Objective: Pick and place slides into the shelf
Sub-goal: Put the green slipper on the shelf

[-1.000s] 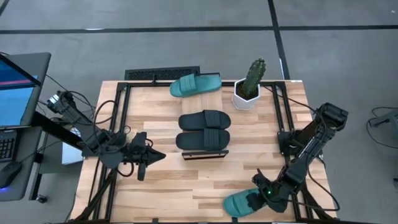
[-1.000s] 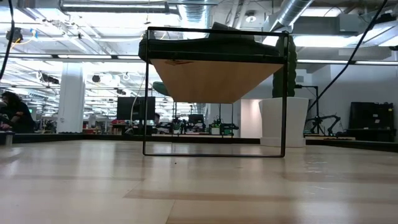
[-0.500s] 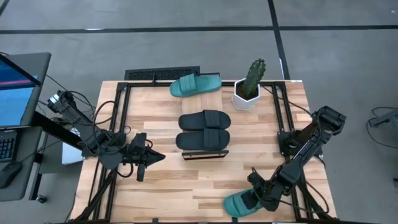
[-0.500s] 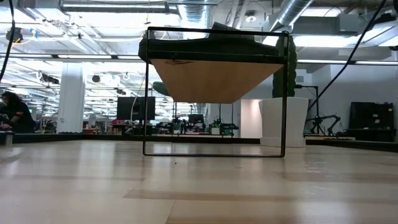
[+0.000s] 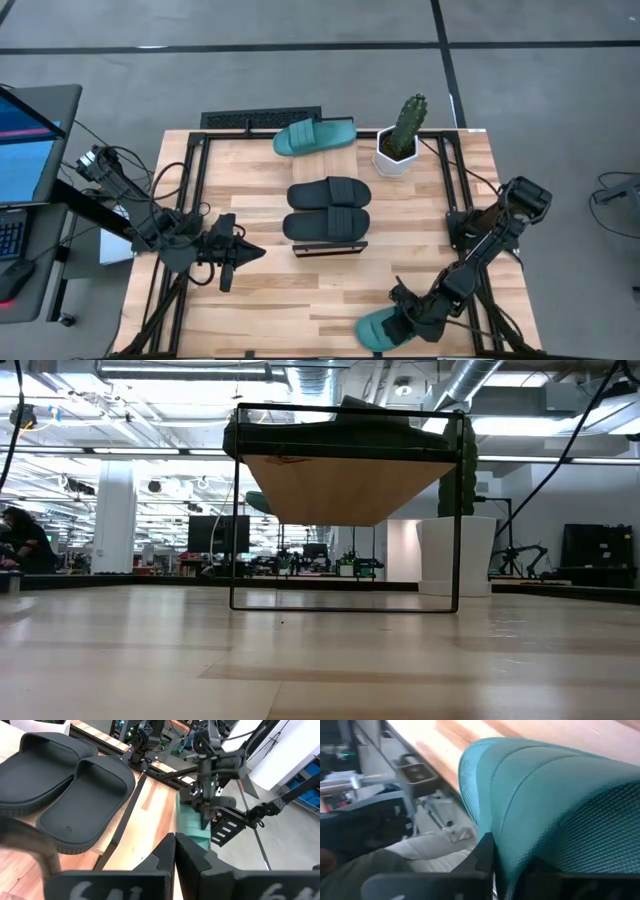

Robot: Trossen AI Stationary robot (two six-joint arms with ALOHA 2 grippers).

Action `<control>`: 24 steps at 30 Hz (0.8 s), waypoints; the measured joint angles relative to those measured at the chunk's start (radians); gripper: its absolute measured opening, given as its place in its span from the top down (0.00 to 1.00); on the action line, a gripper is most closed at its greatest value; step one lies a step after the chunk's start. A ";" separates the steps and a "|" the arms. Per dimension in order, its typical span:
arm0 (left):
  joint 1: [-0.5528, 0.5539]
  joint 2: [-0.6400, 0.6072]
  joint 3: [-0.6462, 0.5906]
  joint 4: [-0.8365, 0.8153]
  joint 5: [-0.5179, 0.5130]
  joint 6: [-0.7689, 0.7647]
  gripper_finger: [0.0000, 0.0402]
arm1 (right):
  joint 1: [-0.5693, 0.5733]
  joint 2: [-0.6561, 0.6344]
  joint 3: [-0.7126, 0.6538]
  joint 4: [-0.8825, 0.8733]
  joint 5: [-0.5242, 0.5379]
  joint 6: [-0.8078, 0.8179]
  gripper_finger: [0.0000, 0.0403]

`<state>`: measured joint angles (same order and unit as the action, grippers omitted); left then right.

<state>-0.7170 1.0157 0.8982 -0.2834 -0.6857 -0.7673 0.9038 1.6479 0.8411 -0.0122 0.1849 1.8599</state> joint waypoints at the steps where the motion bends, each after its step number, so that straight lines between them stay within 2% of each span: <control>1: 0.000 0.000 0.000 -0.002 0.000 0.000 1.00 | -0.004 -0.015 0.002 -0.003 0.003 -0.010 0.98; 8: -0.007 0.000 0.000 -0.022 0.006 0.000 1.00 | -0.016 -0.161 0.053 -0.055 0.074 -0.077 0.99; 15: -0.038 0.001 0.000 -0.015 -0.006 -0.002 1.00 | -0.054 -0.340 0.235 -0.321 0.168 -0.193 1.00; 20: -0.056 0.001 0.000 -0.009 -0.034 -0.017 1.00 | -0.218 -0.412 0.436 -0.518 0.157 -0.384 1.00; 24: -0.056 -0.006 0.000 -0.010 -0.068 -0.038 1.00 | -0.436 -0.404 0.624 -0.667 -0.003 -0.549 1.00</control>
<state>-0.7731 1.0095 0.8986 -0.2936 -0.7537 -0.8052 0.4679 1.2439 1.4653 -0.6795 0.1814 1.3107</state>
